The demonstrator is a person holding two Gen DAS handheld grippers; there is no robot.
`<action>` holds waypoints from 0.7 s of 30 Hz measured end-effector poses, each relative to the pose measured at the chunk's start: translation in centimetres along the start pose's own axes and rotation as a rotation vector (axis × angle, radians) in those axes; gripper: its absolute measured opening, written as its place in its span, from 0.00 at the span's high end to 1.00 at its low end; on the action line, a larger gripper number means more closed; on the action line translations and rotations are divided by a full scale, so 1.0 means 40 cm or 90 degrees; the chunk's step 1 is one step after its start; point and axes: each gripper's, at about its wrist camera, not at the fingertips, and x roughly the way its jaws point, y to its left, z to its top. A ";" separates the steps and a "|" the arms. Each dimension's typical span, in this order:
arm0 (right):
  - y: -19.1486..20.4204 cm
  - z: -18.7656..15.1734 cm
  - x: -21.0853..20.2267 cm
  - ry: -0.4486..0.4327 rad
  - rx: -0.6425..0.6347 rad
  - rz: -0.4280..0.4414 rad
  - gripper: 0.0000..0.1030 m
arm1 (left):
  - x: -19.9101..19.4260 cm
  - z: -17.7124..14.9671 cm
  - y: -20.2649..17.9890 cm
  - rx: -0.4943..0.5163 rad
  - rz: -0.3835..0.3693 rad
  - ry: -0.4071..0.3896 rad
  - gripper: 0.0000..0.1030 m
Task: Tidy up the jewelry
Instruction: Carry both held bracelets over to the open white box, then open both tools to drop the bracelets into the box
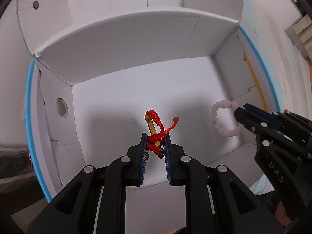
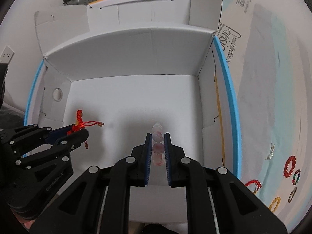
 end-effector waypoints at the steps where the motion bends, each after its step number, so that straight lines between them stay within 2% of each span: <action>1: 0.002 0.003 0.008 0.004 -0.001 0.000 0.89 | 0.008 0.000 0.000 0.001 0.002 0.005 0.85; 12: -0.025 0.019 0.084 0.054 0.002 -0.018 0.89 | 0.107 0.005 0.010 -0.003 0.015 0.063 0.85; 21: -0.021 0.023 0.140 0.103 0.003 -0.040 0.88 | 0.156 0.046 0.004 -0.020 0.025 0.101 0.81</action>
